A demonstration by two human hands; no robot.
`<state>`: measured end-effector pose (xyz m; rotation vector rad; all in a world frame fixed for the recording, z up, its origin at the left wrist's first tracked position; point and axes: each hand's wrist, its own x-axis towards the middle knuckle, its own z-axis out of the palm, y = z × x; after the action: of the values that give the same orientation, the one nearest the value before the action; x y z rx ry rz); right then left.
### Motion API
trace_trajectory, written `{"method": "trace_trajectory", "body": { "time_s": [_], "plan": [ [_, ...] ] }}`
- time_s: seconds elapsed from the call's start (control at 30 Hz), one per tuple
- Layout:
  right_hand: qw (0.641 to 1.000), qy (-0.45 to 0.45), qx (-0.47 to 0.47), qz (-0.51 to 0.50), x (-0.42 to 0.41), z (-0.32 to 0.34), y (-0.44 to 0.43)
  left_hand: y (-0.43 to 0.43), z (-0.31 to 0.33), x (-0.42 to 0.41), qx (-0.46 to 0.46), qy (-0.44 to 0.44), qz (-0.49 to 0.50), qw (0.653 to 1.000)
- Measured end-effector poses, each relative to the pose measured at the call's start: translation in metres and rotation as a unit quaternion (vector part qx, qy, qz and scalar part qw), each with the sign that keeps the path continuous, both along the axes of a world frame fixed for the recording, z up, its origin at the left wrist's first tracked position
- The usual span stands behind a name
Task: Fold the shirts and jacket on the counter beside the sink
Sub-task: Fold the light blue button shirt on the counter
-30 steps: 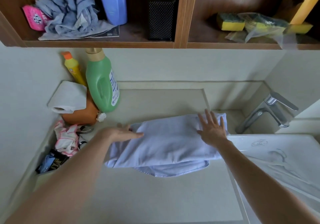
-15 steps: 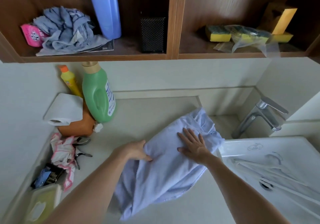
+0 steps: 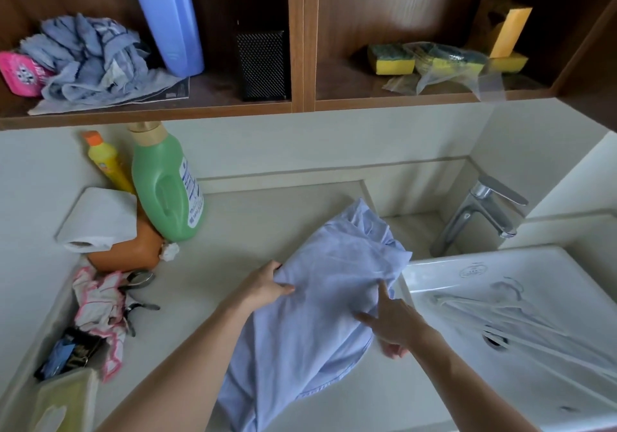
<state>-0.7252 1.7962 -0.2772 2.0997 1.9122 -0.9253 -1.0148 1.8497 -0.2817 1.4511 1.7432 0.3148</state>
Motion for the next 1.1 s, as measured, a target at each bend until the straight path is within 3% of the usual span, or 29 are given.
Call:
{"method": "trace_trajectory", "body": {
  "time_s": [0.1,0.27,0.33,0.4,0.47,0.5,0.53,0.63,0.77,0.93,1.1],
  "plan": [
    [0.989,0.139,-0.014,-0.039,-0.015,0.004,0.002,-0.001,0.0,0.004,-0.022,-0.006,0.0,1.0],
    [0.97,0.24,0.034,0.001,-0.039,0.004,0.011,-0.013,0.007,-0.003,-0.061,-0.054,0.054,0.995],
    [0.922,0.377,0.059,-0.069,-0.043,0.0,0.008,-0.02,0.01,-0.009,-0.059,-0.092,0.082,0.991],
    [0.844,0.511,0.028,-0.159,-0.047,-0.005,0.001,-0.026,0.013,-0.014,-0.054,-0.142,0.105,0.983],
    [0.779,0.593,-0.004,-0.202,-0.054,-0.01,-0.005,-0.033,0.016,-0.02,-0.04,-0.171,0.123,0.977],
    [0.767,0.608,-0.002,-0.203,-0.056,-0.011,-0.006,-0.035,0.019,-0.021,-0.029,-0.177,0.135,0.974],
    [0.772,0.605,0.011,-0.193,-0.06,-0.009,-0.006,-0.037,0.023,-0.021,-0.012,-0.181,0.145,0.973],
    [0.841,0.518,0.091,-0.129,-0.066,0.009,0.001,-0.037,0.038,-0.023,0.047,-0.206,0.087,0.974],
    [0.858,0.483,0.151,-0.092,-0.07,0.044,0.013,-0.026,0.067,-0.028,0.106,-0.196,0.001,0.975],
    [0.947,0.301,0.114,0.01,-0.073,0.091,0.024,-0.015,0.106,-0.025,0.139,-0.173,-0.02,0.975],
    [0.944,0.249,0.215,0.019,-0.069,0.121,0.025,-0.022,0.135,-0.02,0.233,-0.112,-0.014,0.966]
  ]
}}
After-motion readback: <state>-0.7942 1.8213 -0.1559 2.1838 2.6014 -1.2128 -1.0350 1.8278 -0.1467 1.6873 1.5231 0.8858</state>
